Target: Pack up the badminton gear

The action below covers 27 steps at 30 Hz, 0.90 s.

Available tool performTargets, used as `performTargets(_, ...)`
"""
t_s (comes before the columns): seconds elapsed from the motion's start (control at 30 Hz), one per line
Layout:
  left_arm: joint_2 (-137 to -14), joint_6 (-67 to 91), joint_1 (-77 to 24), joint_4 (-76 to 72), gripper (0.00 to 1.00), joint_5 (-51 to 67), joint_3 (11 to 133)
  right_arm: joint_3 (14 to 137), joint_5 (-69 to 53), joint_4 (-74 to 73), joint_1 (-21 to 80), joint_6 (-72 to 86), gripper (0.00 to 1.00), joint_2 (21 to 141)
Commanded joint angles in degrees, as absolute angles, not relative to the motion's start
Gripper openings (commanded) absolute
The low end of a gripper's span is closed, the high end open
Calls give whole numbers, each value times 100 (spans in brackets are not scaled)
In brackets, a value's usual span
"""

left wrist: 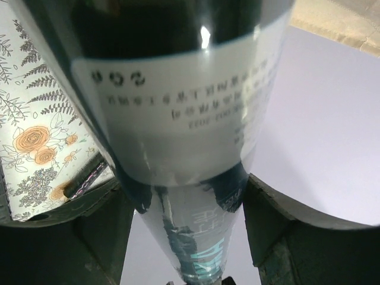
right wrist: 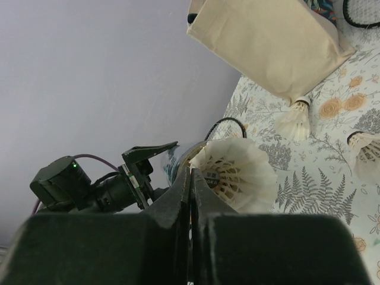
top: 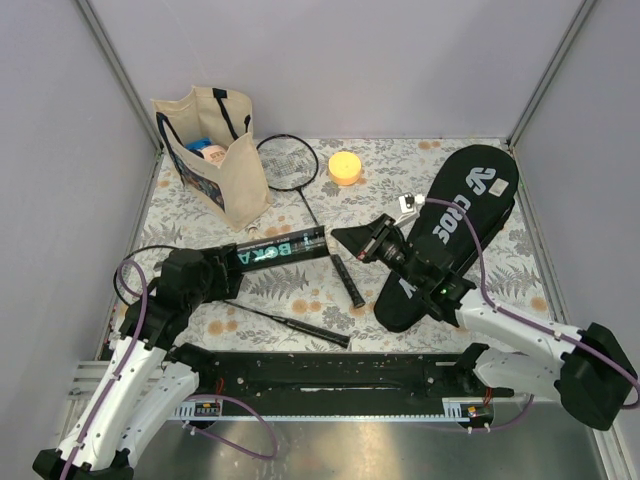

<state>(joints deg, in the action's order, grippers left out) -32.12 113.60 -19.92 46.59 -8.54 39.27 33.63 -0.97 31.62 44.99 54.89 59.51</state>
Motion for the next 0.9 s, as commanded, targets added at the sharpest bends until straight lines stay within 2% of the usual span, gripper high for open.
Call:
performTargets(0.0,-3191,11865,-2004,4105,39,-677,4025,3533,44,3858,4754,5712,0,6415)
performTargets(0.4,-3155,11821,-1995,3981,38,-738,3973,3709,-211,4368,5133,6170,0,7163)
performTargets(0.47,-3129,11804,-2004,3999,38,-826,3938,3674,-176,4290,5133,6144,6,7076)
performTargets(0.67,-2989,11795,-2004,4122,38,-1177,3815,3752,175,3298,5133,5573,36,6356)
performTargets(0.87,-2865,11663,-2004,4306,38,-1581,3814,3622,404,2532,5124,5352,52,5687)
